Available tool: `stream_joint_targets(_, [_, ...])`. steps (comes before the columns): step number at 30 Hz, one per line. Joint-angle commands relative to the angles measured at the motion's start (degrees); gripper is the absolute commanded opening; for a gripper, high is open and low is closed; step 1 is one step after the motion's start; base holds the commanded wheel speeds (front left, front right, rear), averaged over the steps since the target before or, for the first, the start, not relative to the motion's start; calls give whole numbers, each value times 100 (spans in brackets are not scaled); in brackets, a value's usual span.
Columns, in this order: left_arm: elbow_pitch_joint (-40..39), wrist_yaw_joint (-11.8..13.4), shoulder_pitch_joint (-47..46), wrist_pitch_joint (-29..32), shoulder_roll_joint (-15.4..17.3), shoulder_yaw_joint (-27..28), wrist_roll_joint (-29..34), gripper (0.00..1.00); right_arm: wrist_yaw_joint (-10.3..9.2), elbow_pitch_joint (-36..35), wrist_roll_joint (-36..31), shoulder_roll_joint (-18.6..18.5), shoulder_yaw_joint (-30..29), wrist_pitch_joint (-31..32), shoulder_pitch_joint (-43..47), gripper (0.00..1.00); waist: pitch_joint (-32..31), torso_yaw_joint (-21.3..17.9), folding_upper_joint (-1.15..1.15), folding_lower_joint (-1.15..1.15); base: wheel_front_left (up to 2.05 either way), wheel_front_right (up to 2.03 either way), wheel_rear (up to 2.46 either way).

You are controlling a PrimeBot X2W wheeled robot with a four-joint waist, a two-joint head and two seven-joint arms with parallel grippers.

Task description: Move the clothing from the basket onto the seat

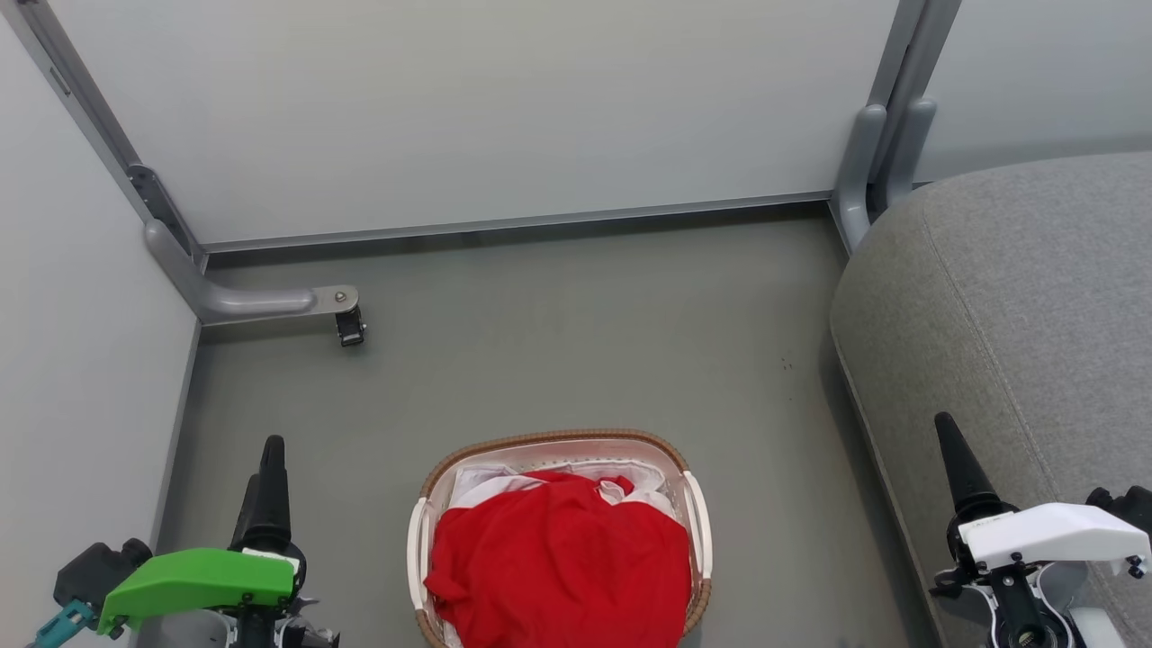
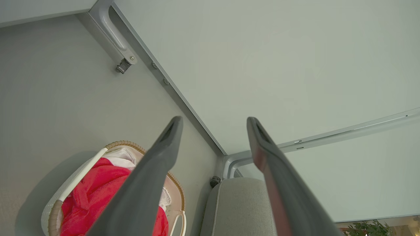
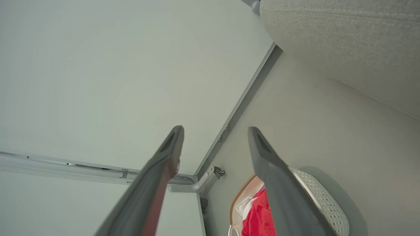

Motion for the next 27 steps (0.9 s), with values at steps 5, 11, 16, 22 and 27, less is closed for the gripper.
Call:
stream_joint_targets(5, [16,-1,-208,-154,40,-48,707,100,1,-17,-671,-101,17,-159,-152,100,30,13,0,0,0,0,0])
stream_joint_targets(11, [63,16,-241,-282,76,-149,1348,100,1,-22,-1274,-131,-24,-287,-203,100,69,19,0,0,0,0,0])
stream_joint_targets(16, [99,64,-263,-399,91,-220,1865,100,1,-40,-1798,-188,72,-404,-233,100,93,21,0,0,0,0,0])
stream_joint_targets(22, [156,116,-287,-510,88,-317,2353,100,2,-32,-2269,-258,274,-515,-278,100,105,21,0,0,0,0,0])
stream_joint_targets(27, [225,163,-287,-604,90,-398,2736,100,1,7,-2624,-327,463,-608,-296,100,120,33,0,0,0,0,0])
